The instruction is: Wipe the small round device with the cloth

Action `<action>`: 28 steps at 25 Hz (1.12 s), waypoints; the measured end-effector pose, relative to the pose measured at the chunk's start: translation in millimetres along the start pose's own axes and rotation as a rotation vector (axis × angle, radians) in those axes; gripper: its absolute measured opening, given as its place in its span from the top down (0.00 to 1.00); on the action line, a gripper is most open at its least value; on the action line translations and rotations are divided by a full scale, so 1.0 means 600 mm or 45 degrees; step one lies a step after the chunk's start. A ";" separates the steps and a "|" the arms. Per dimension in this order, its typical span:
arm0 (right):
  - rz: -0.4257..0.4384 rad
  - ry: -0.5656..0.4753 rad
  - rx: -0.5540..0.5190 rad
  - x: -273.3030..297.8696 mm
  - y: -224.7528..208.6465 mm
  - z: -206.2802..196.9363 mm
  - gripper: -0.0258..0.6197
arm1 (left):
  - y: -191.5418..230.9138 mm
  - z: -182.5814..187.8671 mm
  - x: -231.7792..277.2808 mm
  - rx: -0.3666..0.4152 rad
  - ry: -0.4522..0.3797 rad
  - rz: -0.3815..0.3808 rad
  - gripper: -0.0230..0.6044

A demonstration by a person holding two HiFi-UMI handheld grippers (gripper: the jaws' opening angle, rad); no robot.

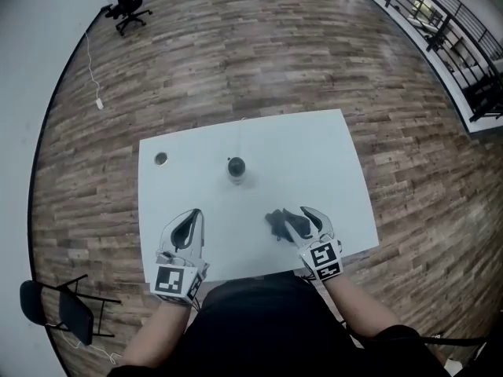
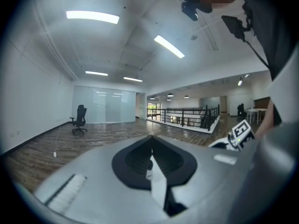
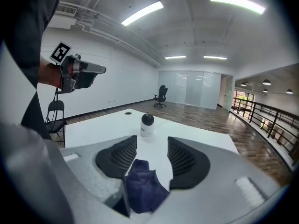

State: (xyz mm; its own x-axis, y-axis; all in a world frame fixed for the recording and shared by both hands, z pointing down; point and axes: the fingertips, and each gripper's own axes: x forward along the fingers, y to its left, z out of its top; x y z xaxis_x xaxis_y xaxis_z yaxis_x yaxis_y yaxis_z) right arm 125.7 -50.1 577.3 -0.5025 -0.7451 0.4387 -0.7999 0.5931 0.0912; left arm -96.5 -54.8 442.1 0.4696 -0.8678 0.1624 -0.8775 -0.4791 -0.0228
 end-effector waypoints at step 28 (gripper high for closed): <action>0.133 0.263 0.056 0.035 0.059 -0.110 0.61 | -0.022 -0.069 0.017 -0.092 0.208 -0.080 0.88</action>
State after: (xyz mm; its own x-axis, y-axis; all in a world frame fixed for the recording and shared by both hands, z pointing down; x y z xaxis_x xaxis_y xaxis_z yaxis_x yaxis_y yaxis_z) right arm 108.3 -24.7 649.0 -0.5092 -0.5996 0.6174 -0.7630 0.6464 -0.0015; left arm -84.4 -52.0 484.7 0.5067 -0.8007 0.3197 -0.8544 -0.5159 0.0621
